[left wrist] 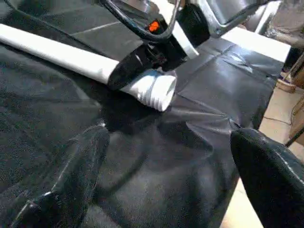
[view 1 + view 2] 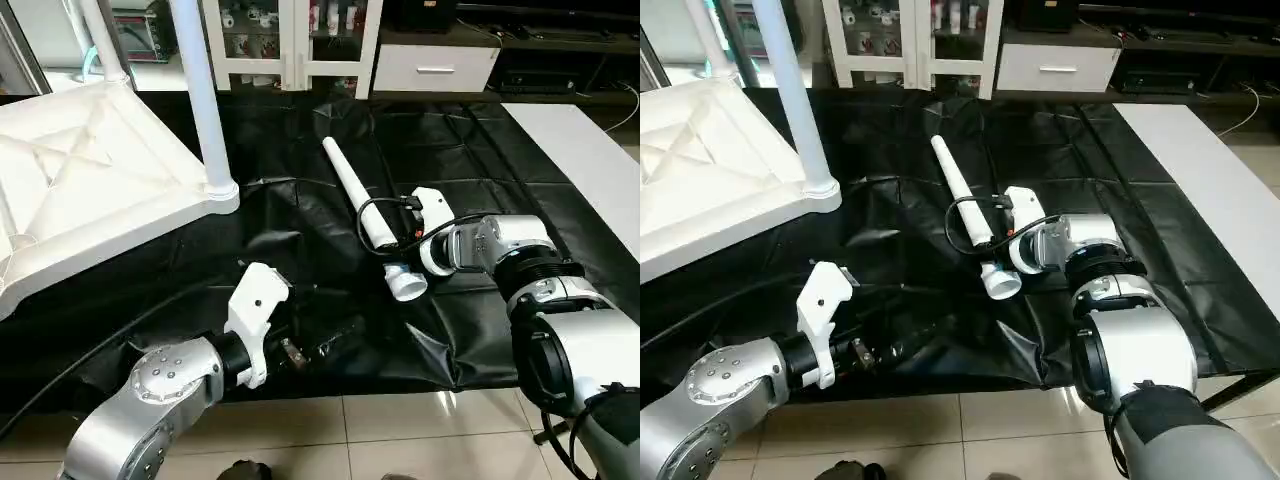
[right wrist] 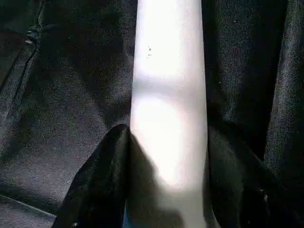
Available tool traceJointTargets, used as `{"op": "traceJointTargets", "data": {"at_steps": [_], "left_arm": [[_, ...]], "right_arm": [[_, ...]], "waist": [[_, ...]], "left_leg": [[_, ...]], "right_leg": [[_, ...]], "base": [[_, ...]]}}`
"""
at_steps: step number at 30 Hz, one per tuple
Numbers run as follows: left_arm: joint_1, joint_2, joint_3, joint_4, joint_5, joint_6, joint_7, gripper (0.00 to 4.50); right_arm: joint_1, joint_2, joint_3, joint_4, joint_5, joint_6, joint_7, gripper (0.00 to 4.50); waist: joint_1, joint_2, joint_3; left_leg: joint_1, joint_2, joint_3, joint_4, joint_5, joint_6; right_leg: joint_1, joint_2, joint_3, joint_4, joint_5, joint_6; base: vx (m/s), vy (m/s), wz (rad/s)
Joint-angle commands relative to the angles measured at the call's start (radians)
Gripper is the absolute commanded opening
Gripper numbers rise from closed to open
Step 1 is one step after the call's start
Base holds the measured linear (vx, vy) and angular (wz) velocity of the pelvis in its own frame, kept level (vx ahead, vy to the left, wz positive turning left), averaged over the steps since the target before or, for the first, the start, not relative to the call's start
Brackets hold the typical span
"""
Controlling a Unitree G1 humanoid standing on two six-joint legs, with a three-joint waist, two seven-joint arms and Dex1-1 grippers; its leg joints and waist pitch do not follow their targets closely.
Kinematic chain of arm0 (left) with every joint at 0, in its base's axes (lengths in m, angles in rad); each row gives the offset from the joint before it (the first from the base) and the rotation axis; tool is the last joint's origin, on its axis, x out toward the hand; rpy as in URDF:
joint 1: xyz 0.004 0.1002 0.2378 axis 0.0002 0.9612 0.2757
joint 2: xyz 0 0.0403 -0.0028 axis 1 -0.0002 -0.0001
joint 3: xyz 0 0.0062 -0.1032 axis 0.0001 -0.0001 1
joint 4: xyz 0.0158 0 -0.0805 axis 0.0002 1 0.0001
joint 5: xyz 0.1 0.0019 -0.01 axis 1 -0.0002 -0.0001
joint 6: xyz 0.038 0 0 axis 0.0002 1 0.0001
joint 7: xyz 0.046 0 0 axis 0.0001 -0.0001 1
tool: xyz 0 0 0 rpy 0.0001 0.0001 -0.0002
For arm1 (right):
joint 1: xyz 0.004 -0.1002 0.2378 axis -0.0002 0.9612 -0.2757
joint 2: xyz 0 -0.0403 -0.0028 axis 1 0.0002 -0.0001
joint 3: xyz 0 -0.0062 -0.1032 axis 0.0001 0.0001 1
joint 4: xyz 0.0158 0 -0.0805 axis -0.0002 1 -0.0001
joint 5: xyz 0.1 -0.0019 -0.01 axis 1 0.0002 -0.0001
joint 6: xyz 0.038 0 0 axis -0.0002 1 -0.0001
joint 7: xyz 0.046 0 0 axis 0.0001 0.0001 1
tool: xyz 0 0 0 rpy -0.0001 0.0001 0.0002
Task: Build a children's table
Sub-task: Pick table leg
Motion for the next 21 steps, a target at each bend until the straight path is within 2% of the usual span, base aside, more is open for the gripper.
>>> {"op": "traceJointTargets", "data": {"at_steps": [1, 5, 7, 8, 9, 10, 11, 12, 13, 14, 15, 16, 17, 18, 19, 20, 21], "left_arm": [[-0.018, -0.009, 0.017, 0.018, 0.032, -0.019, 0.036, 4.50], [-0.027, -0.021, 0.030, 0.044, 0.056, -0.033, 0.074, 4.50], [-0.031, -0.026, 0.036, 0.051, 0.058, -0.034, 0.083, 4.50], [-0.048, -0.056, 0.062, 0.072, 0.060, -0.038, 0.123, 4.50], [-0.078, -0.110, 0.112, 0.099, 0.047, -0.035, 0.184, 4.50], [-0.101, -0.154, 0.152, 0.113, 0.021, -0.032, 0.223, 4.50], [-0.129, -0.208, 0.202, 0.119, -0.040, -0.023, 0.247, 4.50], [-0.148, -0.234, 0.222, 0.119, -0.062, -0.031, 0.261, 4.50], [-0.162, -0.256, 0.236, 0.118, -0.082, -0.042, 0.272, 4.50], [-0.162, -0.256, 0.236, 0.118, -0.082, -0.042, 0.272, 4.50], [-0.183, -0.289, 0.255, 0.116, -0.126, -0.055, 0.281, 4.50], [-0.225, -0.334, 0.273, 0.119, -0.194, -0.073, 0.282, 4.50], [-0.264, -0.369, 0.285, 0.127, -0.248, -0.089, 0.280, 4.50], [-0.264, -0.369, 0.285, 0.127, -0.248, -0.089, 0.280, 4.50], [-0.314, -0.399, 0.296, 0.147, -0.287, -0.084, 0.266, 4.50], [-0.320, -0.403, 0.298, 0.150, -0.290, -0.082, 0.264, 4.50], [-0.351, -0.417, 0.305, 0.164, -0.305, -0.071, 0.252, 4.50]], "right_arm": [[-0.005, -0.013, -0.018, -0.001, 0.007, -0.016, 0.005, 1.95], [0.009, -0.014, -0.027, -0.004, 0.009, -0.032, 0.001, 1.93], [0.013, -0.014, -0.032, -0.007, 0.011, -0.043, 0.000, 1.93], [0.029, -0.015, -0.069, -0.028, 0.036, -0.099, -0.015, 1.93], [0.055, -0.017, -0.130, -0.073, 0.082, -0.190, -0.022, 1.93], [0.078, -0.018, -0.174, -0.119, 0.115, -0.262, -0.018, 1.93], [0.111, -0.019, -0.212, -0.187, 0.143, -0.329, -0.015, 1.93], [0.135, -0.020, -0.211, -0.239, 0.138, -0.352, -0.021, 1.93], [0.161, -0.020, -0.203, -0.292, 0.128, -0.371, -0.023, 1.92], [0.161, -0.020, -0.203, -0.292, 0.128, -0.371, -0.023, 1.91], [0.208, -0.016, -0.189, -0.386, 0.116, -0.408, -0.014, 1.91], [0.305, -0.002, -0.178, -0.576, 0.109, -0.444, -0.010, 1.91], [0.395, 0.011, -0.166, -0.747, 0.103, -0.480, 0.000, 1.91], [0.395, 0.011, -0.166, -0.747, 0.103, -0.480, 0.000, 1.91], [0.502, 0.014, -0.133, -0.919, 0.095, -0.532, 0.028, 1.91], [0.513, 0.014, -0.128, -0.936, 0.093, -0.541, 0.033, 1.91], [0.573, 0.009, -0.101, -1.028, 0.090, -0.571, 0.056, 1.91]], "waist": [[0.003, 0.001, -0.070], [0.004, 0.000, -0.073], [0.003, 0.000, -0.075], [0.004, -0.012, -0.081], [0.008, -0.012, -0.081], [0.018, -0.008, -0.079], [0.027, -0.010, -0.086], [0.030, -0.015, -0.089], [0.030, -0.015, -0.086], [0.034, -0.013, -0.089], [0.032, -0.016, -0.085], [0.038, -0.013, -0.088], [0.052, -0.005, -0.088], [0.053, -0.013, -0.092], [0.053, -0.005, -0.091], [0.053, -0.009, -0.087], [0.051, -0.009, -0.084]], "left_leg": [[0.054, 0.075, -0.031, -0.074, -0.285, -0.062], [0.056, 0.075, -0.032, -0.074, -0.293, -0.071], [0.053, 0.075, -0.033, -0.073, -0.269, -0.068], [0.052, 0.076, -0.029, -0.069, -0.249, -0.058], [0.053, 0.078, -0.027, -0.067, -0.244, -0.054], [0.057, 0.080, -0.022, -0.065, -0.249, -0.051], [0.057, 0.081, -0.025, -0.063, -0.217, -0.047], [0.056, 0.079, -0.024, -0.061, -0.179, -0.029], [0.052, 0.076, -0.024, -0.062, -0.171, -0.019], [0.053, 0.077, -0.023, -0.059, -0.158, -0.010], [0.051, 0.075, -0.023, -0.061, -0.161, -0.003], [0.052, 0.076, -0.024, -0.059, -0.163, -0.007], [0.062, 0.082, -0.024, -0.060, -0.167, -0.014], [0.060, 0.083, -0.028, -0.064, -0.155, -0.018], [0.059, 0.079, -0.028, -0.068, -0.168, -0.022], [0.060, 0.079, -0.025, -0.068, -0.185, -0.027], [0.056, 0.079, -0.029, -0.073, -0.217, -0.035]], "right_leg": [[0.016, -0.050, 0.035, -0.076, -0.115, -0.254], [0.015, -0.051, 0.035, -0.077, -0.124, -0.246], [0.019, -0.051, 0.034, -0.073, -0.096, -0.246], [0.022, -0.054, 0.034, -0.072, -0.078, -0.251], [0.022, -0.058, 0.036, -0.073, -0.071, -0.252], [0.021, -0.061, 0.040, -0.078, -0.055, -0.246], [0.027, -0.060, 0.035, -0.073, -0.024, -0.248], [0.027, -0.054, 0.031, -0.066, 0.021, -0.255], [0.027, -0.052, 0.030, -0.067, 0.025, -0.255], [0.026, -0.051, 0.030, -0.066, 0.035, -0.250], [0.027, -0.049, 0.031, -0.071, 0.030, -0.243], [0.028, -0.052, 0.031, -0.070, 0.027, -0.236], [0.022, -0.054, 0.035, -0.074, 0.035, -0.209], [0.027, -0.049, 0.032, -0.070, 0.059, -0.197], [0.026, -0.046, 0.030, -0.073, 0.044, -0.191], [0.022, -0.046, 0.033, -0.079, 0.025, -0.180], [0.027, -0.049, 0.034, -0.083, -0.013, -0.175]], "base": [[0.000, 0.000, 0.00], [0.000, 0.000, 0.00], [0.000, 0.000, 0.00], [0.000, 0.000, 0.00], [0.000, 0.000, 0.00], [0.000, 0.000, 0.00], [0.000, 0.000, 0.00], [0.000, 0.000, 0.00], [0.000, 0.000, 0.00], [0.000, 0.000, 0.00], [0.000, 0.000, 0.00], [0.000, 0.000, 0.00], [0.000, 0.000, 0.00], [0.000, 0.000, 0.00], [0.000, 0.000, 0.00], [0.000, 0.000, 0.00], [0.000, 0.000, 0.00]]}}
